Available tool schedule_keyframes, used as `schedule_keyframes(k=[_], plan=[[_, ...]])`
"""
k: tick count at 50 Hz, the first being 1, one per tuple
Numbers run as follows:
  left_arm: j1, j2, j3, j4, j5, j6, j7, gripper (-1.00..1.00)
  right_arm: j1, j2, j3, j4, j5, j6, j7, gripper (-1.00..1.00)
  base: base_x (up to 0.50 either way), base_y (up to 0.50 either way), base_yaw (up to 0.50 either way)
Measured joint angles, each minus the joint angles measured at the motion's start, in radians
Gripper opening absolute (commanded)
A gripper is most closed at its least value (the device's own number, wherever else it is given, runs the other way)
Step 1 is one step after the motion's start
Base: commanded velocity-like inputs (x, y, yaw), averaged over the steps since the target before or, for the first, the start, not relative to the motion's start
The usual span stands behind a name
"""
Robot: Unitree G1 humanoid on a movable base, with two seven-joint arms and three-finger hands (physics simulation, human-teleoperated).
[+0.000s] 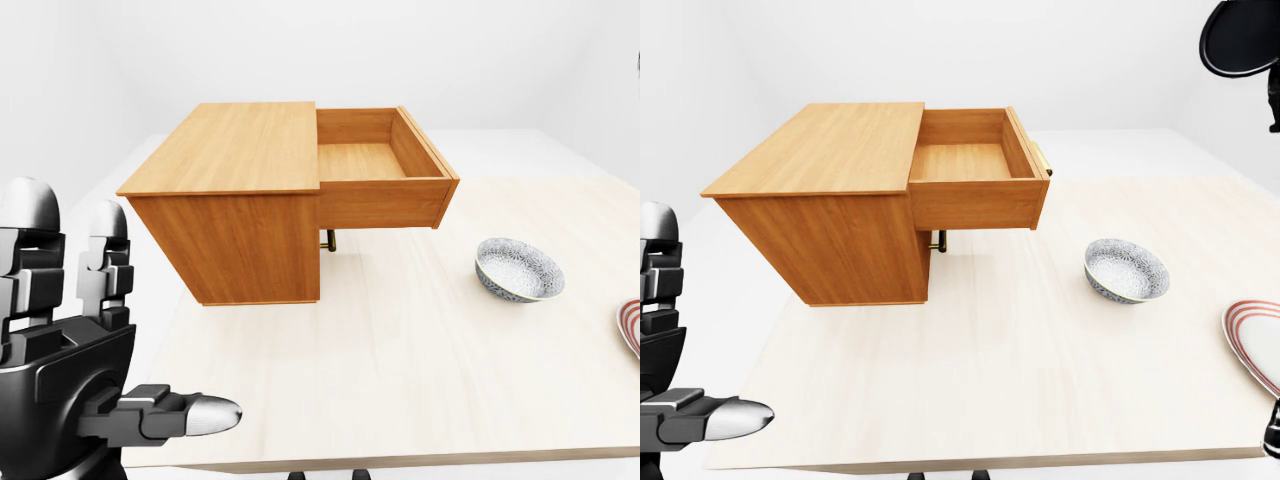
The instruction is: Put the ketchup in the top drawer of the cabinet.
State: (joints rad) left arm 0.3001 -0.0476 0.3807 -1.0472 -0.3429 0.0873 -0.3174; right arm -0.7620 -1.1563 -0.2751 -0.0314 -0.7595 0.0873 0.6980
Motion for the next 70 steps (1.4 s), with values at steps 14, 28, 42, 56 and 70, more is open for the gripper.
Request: schedule_keyframes(k=[14,28,42,56,70], plan=[[-0.010,0.005,0.013,0.000,-0.013,0.000,0.005,1.00,-0.252,0.131,0.116,0.055,-0.178,0.000,0.000,-1.00,0.00,0.00,0.00],[-0.012,0.007,0.016,0.000,-0.016,0.000,0.007,1.00,-0.365,0.179,0.151,0.122,-0.232,0.000,0.000,-1.00,0.00,0.00,0.00],[-0.019,0.010,0.025,0.000,-0.025,0.000,0.013,1.00,-0.855,0.306,0.199,0.766,-0.303,0.000,0.000,-1.00,0.00,0.00,0.00],[-0.024,0.014,0.025,0.000,-0.028,0.000,0.017,1.00,-1.074,0.416,0.229,1.099,-0.339,0.000,0.000,-1.00,0.00,0.00,0.00],[-0.024,0.015,0.021,0.000,-0.027,0.000,0.018,1.00,-1.139,0.491,0.215,1.202,-0.332,0.000,0.000,-1.00,0.00,0.00,0.00]])
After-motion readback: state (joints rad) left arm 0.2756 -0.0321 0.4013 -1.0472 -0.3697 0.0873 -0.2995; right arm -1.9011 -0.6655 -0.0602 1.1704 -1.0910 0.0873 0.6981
